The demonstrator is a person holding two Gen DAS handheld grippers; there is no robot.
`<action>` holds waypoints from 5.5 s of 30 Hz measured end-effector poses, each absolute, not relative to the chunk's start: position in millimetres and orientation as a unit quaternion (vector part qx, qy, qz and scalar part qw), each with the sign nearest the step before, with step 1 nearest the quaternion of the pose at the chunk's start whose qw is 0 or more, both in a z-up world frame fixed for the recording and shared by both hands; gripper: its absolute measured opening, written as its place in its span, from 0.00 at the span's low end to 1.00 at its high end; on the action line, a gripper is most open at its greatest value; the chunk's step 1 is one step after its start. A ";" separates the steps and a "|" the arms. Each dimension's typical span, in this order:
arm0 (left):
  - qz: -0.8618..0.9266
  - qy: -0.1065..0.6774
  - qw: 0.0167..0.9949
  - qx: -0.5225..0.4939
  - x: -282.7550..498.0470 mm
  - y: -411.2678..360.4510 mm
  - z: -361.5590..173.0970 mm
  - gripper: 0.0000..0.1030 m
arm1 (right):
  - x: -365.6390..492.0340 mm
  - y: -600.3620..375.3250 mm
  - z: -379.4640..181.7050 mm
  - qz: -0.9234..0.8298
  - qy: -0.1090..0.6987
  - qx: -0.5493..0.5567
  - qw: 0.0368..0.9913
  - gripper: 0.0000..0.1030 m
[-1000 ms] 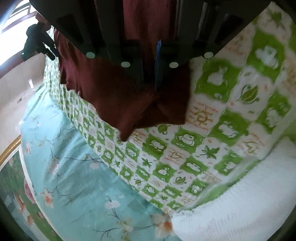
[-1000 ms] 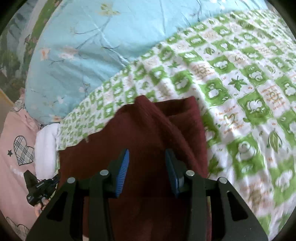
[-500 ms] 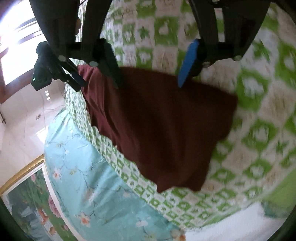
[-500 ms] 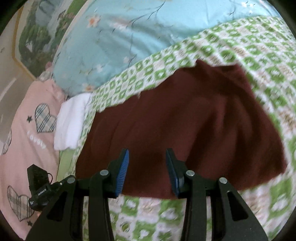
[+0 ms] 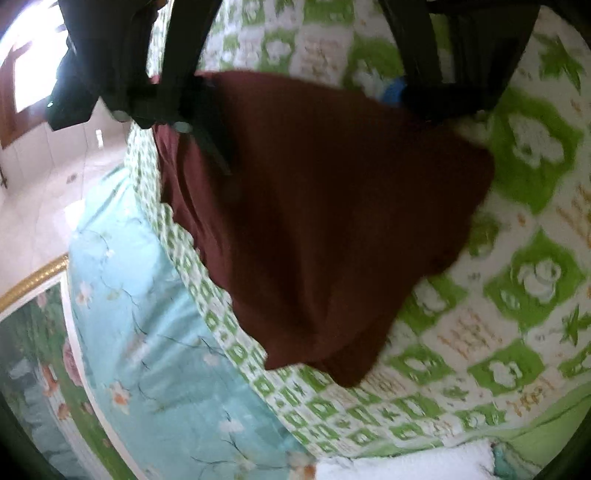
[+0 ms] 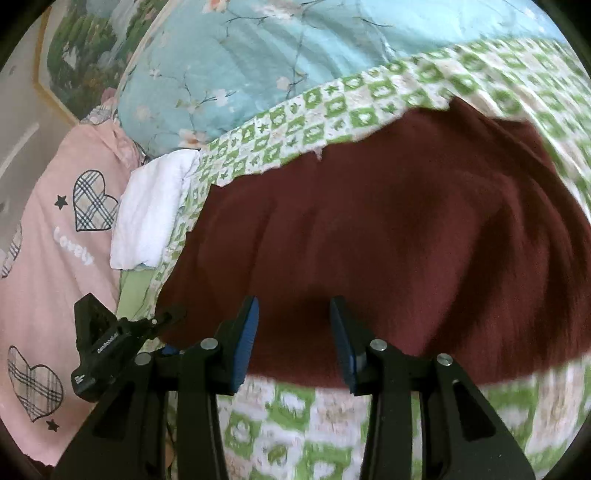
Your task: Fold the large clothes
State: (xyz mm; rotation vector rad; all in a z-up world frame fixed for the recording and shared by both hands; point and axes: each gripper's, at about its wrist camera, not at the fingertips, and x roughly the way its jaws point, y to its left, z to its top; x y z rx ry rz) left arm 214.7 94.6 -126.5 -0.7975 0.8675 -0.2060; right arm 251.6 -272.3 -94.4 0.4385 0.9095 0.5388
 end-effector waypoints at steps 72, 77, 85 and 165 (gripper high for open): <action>-0.409 0.440 0.800 0.017 253.1 -244.0 -94.7 0.10 | 336.6 -447.7 -136.5 0.198 0.444 0.309 0.818 0.19; -0.419 0.437 0.796 -0.007 236.1 -214.7 -75.1 0.39 | 324.6 -450.6 -128.9 0.182 0.436 0.301 0.828 0.38; -0.367 0.423 0.824 -0.086 235.3 -134.3 -39.7 0.83 | 304.7 -466.1 -114.4 0.179 0.414 0.328 0.830 0.79; -0.187 0.412 0.891 0.021 173.1 16.2 -60.1 0.53 | 279.2 -249.3 -130.1 0.275 0.508 0.238 0.781 0.19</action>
